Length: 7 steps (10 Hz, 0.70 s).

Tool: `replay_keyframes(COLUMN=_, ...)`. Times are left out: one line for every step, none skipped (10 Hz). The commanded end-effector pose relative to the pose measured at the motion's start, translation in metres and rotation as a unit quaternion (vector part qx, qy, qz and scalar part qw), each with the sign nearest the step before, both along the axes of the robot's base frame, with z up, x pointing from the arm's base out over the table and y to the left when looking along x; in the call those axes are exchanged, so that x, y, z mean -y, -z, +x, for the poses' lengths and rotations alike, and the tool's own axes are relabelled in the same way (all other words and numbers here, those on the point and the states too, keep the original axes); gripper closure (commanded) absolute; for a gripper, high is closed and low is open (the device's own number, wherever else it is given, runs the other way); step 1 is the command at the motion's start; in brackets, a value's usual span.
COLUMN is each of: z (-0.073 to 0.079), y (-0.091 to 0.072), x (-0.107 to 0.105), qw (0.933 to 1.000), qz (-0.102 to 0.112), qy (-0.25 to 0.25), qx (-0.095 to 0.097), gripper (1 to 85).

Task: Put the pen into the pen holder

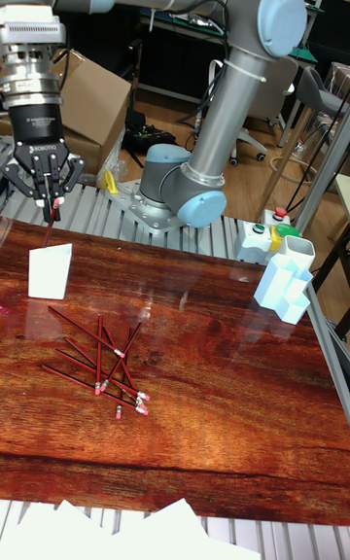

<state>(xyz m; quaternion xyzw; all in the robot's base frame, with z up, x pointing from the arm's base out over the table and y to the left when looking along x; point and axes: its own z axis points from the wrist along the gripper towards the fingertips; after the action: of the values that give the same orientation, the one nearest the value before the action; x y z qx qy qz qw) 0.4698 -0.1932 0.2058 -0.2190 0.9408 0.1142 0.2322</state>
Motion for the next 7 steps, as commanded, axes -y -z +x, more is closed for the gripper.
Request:
replay_keyframes(z=0.004, y=-0.012, x=-0.01, qw=0.9998, qz=-0.001, qy=0.02, qx=-0.003, gripper=84.7)
replay_keyframes(z=0.002, y=-0.016, x=-0.011, qw=0.9995, qz=-0.011, qy=0.028, qx=-0.014, gripper=84.7)
replay_keyframes(z=0.002, y=-0.02, x=-0.012, qw=0.9991, qz=-0.017, qy=0.034, qx=-0.019, gripper=84.7)
replay_keyframes(z=0.004, y=-0.025, x=-0.013, qw=0.9993, qz=-0.016, qy=0.031, qx=-0.016, gripper=84.7)
replay_keyframes(z=0.007, y=-0.03, x=-0.01, qw=0.9995, qz=-0.019, qy=0.025, qx=-0.009, gripper=84.7)
replay_keyframes(z=0.012, y=-0.036, x=-0.005, qw=0.9995, qz=-0.025, qy=0.018, qx=0.002, gripper=84.7)
replay_keyframes(z=0.015, y=-0.042, x=-0.005, qw=0.9997, qz=-0.02, qy=0.015, qx=0.008, gripper=84.7)
